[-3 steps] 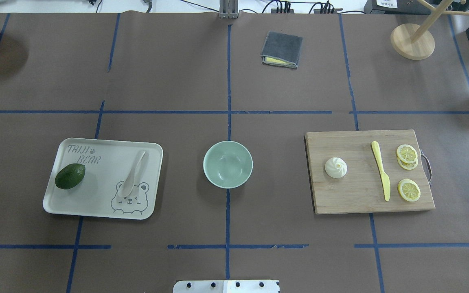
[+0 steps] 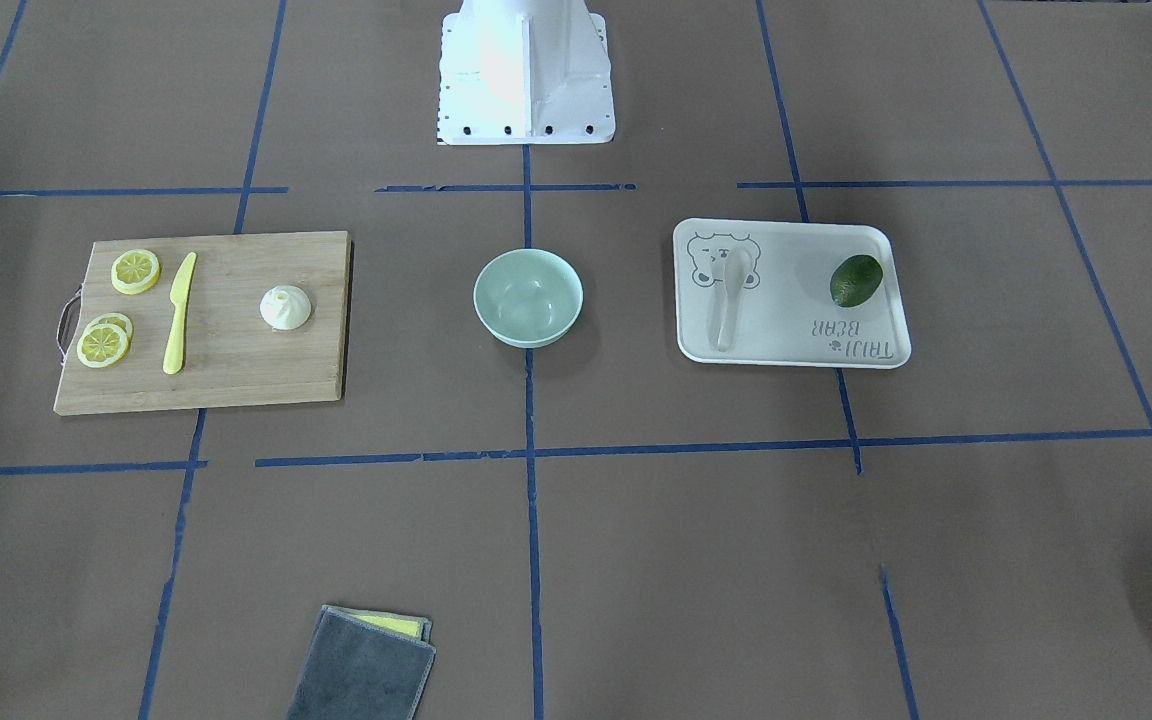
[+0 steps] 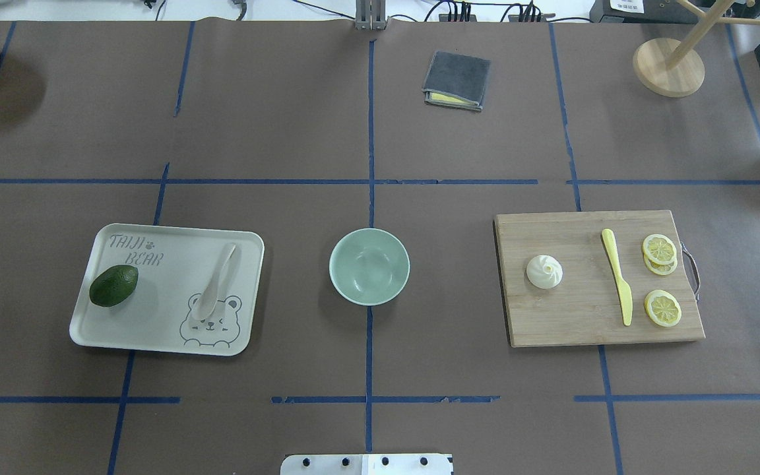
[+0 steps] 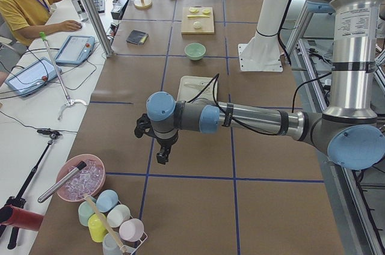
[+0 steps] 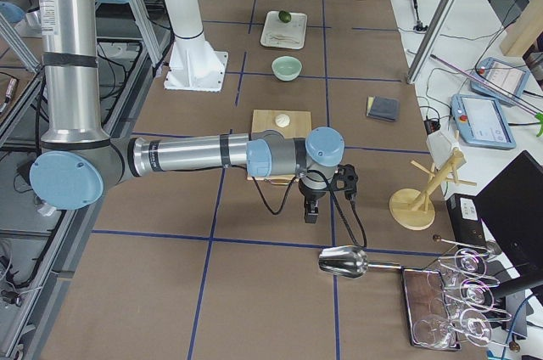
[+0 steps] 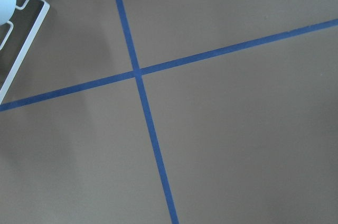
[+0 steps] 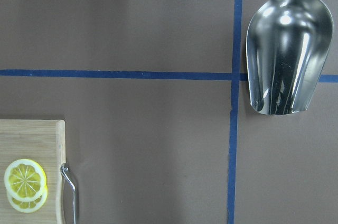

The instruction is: Put spoon and bun in bowl

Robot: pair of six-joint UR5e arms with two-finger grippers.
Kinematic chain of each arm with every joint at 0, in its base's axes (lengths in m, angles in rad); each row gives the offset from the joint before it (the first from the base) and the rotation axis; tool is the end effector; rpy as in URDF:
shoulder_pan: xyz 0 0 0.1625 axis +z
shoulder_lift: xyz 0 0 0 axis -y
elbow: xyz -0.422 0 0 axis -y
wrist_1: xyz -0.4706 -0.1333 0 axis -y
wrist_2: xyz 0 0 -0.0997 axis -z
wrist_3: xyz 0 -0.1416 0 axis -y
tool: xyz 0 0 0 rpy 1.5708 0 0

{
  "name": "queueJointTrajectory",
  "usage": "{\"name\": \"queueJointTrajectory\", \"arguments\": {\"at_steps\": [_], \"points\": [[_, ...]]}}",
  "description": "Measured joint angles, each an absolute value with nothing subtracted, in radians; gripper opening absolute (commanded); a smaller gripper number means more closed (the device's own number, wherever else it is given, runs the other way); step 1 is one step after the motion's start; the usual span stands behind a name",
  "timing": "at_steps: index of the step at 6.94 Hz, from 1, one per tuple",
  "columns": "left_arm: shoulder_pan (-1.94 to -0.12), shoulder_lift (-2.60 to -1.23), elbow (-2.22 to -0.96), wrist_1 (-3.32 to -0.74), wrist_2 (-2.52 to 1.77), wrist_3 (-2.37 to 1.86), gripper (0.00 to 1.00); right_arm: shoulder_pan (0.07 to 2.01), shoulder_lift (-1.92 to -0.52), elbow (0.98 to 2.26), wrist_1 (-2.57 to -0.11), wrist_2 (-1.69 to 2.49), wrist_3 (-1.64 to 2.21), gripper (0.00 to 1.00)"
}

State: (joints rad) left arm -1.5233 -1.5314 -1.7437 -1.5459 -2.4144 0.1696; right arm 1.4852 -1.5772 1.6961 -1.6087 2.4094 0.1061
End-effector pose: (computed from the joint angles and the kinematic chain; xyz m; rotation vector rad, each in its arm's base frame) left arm -0.0009 -0.5598 0.6043 0.1537 0.8372 0.2497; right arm -0.0210 -0.5719 0.6150 -0.0044 -0.8415 -0.0147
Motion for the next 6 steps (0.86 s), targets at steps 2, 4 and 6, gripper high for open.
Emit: {"name": "queueJointTrajectory", "arguments": {"at_steps": [2,4,6], "points": [[-1.52,-1.534,-1.751,-1.559,-2.415,0.174,1.0,1.485,-1.58,1.696,-1.61,2.413,0.109,1.0],[-1.513,-1.52,-1.737,-1.646,-2.436,0.179,1.0,1.483,-1.581,1.687,-1.608,2.417,0.106,1.0],[-1.422,-1.522,-1.741,-1.792,-2.544,0.109,1.0,1.476,-1.582,1.693,-1.607,2.434,0.104,1.0]]}}
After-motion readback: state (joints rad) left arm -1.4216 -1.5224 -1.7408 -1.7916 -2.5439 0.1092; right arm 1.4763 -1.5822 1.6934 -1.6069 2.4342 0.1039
